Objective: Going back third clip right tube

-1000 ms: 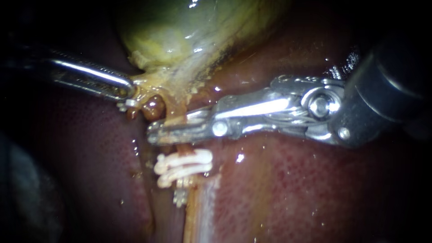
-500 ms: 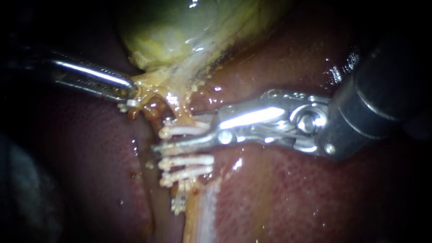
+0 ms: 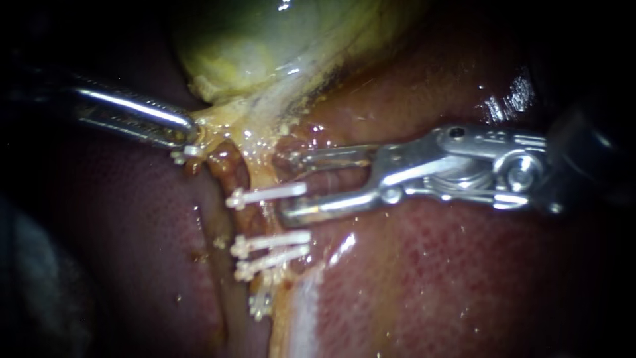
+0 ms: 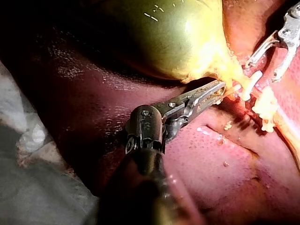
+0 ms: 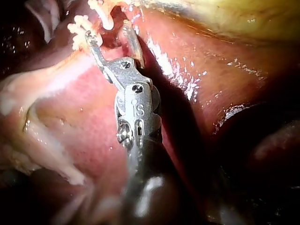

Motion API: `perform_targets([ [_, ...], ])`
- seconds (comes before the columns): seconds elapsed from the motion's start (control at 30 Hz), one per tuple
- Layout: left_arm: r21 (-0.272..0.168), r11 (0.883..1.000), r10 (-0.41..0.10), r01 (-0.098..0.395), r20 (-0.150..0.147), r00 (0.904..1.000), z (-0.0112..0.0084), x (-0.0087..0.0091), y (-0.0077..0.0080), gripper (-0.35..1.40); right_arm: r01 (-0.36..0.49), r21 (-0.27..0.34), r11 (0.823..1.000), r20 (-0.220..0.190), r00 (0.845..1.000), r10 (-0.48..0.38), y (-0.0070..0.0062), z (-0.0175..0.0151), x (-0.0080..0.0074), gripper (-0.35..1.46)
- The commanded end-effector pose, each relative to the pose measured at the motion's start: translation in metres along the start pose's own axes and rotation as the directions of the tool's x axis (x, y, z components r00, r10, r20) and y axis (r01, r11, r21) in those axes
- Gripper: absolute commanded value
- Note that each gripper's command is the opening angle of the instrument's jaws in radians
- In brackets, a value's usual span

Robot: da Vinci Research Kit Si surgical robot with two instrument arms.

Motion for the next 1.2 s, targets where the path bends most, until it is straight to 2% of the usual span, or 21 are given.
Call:
perform_targets([
  [0.03, -0.002, 1.000, 0.000, 0.000, 0.000, 1.0000, 0.0000, 0.0000, 0.0000, -0.35, 0.020, 0.004, 1.000, 0.000, 1.000, -0.020, -0.0002, -0.0006, -0.0002, 0.50],
  [0.3, -0.001, 1.000, 0.000, 0.000, 0.000, 1.0000, 0.0000, 0.0000, 0.0000, -0.35, 0.085, 0.018, 0.996, -0.002, 0.996, -0.085, -0.0014, -0.0062, -0.0015, 0.50],
  [0.5, 0.005, 1.000, 0.002, -0.002, -0.002, 1.0000, 0.0010, -0.0001, -0.0004, -0.35, 0.089, -0.006, 0.996, -0.011, 0.996, -0.089, -0.0016, -0.0085, -0.0013, 0.50],
  [0.77, 0.012, 1.000, 0.008, -0.008, -0.004, 1.0000, 0.0045, -0.0005, -0.0022, -0.35, 0.087, -0.006, 0.996, -0.011, 0.996, -0.087, -0.0019, -0.0089, -0.0011, 0.50],
  [0.93, -0.005, 1.000, 0.000, 0.000, 0.003, 1.0000, 0.0071, -0.0014, -0.0035, -0.35, 0.087, -0.005, 0.996, -0.011, 0.996, -0.087, -0.0021, -0.0090, -0.0010, 0.50],
  [1.2, -0.007, 1.000, -0.005, 0.005, 0.004, 1.0000, 0.0070, -0.0014, -0.0035, -0.35, 0.086, -0.005, 0.996, -0.011, 0.996, -0.086, -0.0022, -0.0091, -0.0009, 0.50],
])
